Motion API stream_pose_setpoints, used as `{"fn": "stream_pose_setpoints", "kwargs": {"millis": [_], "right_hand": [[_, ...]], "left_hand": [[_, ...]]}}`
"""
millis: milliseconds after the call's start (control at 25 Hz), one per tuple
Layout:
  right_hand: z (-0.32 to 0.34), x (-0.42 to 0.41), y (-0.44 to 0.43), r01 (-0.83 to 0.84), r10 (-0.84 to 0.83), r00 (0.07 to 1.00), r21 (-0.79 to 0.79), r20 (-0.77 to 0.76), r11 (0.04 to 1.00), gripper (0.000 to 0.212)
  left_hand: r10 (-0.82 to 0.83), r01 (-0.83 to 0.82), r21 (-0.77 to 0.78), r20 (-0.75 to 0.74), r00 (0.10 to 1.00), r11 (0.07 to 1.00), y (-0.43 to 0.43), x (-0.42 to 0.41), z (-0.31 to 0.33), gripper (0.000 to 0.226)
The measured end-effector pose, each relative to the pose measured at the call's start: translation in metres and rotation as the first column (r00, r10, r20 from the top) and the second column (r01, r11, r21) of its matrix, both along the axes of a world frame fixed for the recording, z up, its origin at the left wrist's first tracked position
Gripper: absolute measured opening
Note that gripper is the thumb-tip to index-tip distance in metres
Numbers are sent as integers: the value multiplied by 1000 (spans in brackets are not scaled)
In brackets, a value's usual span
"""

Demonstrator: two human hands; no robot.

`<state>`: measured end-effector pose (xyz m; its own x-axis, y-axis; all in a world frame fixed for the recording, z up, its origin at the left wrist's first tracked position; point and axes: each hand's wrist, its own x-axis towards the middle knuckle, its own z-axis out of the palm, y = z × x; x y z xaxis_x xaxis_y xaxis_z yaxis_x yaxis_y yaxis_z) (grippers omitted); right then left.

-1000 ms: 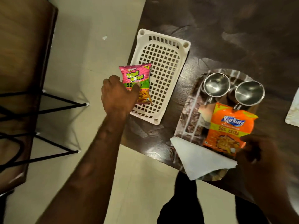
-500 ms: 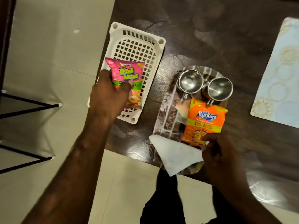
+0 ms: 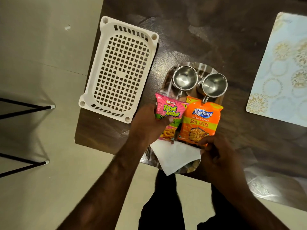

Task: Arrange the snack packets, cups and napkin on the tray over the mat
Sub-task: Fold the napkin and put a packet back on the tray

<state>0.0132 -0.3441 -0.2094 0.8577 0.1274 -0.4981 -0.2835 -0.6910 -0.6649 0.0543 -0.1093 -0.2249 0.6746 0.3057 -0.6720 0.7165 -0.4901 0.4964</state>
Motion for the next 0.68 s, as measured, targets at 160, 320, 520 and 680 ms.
{"fn": "stream_pose_setpoints", "kwargs": {"millis": [160,320,520,680], "right_hand": [[1,3,2,-15,15,1000,-5,14,1000,44],[-2,26,11,-248,281,939,-176,197,953,44],[-8,46,46,-509,588,790,-346,177,788,66],[-14,39,66,-556,646,743,-374,178,742,69]], "left_hand": [[-54,52,115,19,998,992,-8,6,-6,44],[-5,-3,121,70,998,993,-12,3,-6,54],[-60,42,180,97,993,983,-17,-1,-2,57],[33,-37,57,60,998,998,-10,0,4,49]]}}
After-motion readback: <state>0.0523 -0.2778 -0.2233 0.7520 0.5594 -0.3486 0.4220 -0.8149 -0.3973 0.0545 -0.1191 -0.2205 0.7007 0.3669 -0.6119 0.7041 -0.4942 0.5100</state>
